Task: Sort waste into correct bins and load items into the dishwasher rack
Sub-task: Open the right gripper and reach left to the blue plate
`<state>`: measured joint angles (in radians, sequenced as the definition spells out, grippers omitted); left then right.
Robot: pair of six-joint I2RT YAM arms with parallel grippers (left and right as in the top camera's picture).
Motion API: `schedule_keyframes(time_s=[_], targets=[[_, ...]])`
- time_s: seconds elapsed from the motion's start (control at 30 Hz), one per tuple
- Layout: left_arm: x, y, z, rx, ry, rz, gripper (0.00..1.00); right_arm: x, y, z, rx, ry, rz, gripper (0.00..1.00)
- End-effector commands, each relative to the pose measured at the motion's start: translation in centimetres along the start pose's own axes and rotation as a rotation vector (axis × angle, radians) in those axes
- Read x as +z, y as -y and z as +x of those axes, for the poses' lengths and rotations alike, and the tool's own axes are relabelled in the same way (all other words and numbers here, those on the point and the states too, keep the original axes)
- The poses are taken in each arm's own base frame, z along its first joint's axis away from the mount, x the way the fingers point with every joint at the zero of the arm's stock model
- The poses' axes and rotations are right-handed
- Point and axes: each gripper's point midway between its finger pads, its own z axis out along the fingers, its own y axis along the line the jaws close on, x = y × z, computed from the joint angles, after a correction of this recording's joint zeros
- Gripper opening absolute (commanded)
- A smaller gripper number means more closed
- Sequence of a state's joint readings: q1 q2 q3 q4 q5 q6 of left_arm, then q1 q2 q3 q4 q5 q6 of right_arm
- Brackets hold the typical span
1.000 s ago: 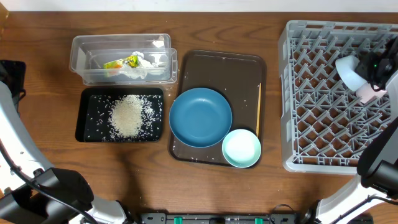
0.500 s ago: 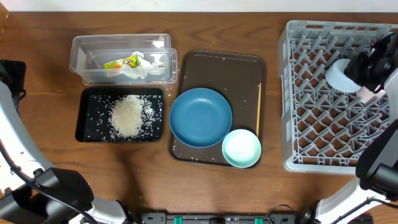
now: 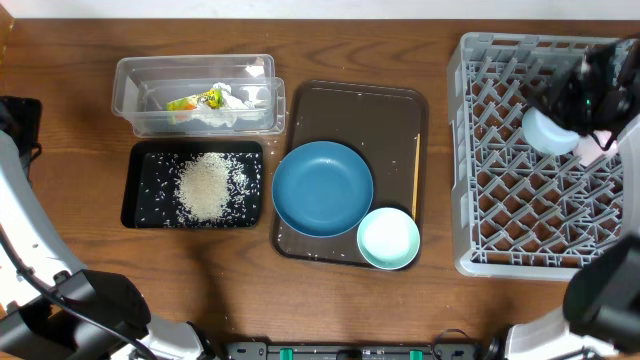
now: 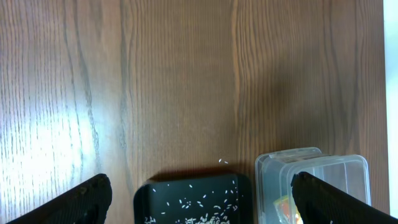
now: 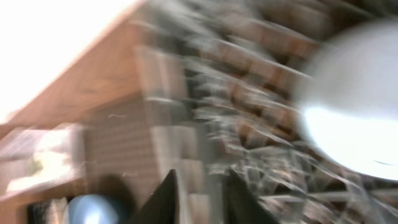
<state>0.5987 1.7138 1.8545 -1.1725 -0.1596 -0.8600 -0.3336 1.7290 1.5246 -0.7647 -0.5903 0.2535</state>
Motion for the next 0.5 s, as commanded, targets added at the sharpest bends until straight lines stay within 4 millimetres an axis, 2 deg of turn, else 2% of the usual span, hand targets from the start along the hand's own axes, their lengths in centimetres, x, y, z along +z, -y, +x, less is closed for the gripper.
schedule_keyframes(time_s=[0.0,0.1,0.2,0.37,0.47], targets=[[0.3,-0.2,0.0,0.006,-0.002,-0.013,0.94,-2.4,-8.9,1.1,-0.144,-0.006,-0.289,0.42],[0.3,-0.2,0.0,0.006,-0.002,-0.013,0.95,-2.0,-12.4,2.6,-0.224,-0.024,-0.334,0.45],[0.3,-0.2,0.0,0.006,-0.002,-0.013,0.94,-0.1,-15.1,5.3,-0.290,-0.079,-0.311,0.49],[0.3,-0.2,0.0,0.006,-0.002,-0.013,0.94,4.3,-16.2,10.4,-0.451,-0.110,0.005,0.73],[0.3,-0.2,0.0,0.006,-0.002,-0.013,0.94,6.3,-18.5,14.1,-0.563,-0.143,0.050,0.83]])
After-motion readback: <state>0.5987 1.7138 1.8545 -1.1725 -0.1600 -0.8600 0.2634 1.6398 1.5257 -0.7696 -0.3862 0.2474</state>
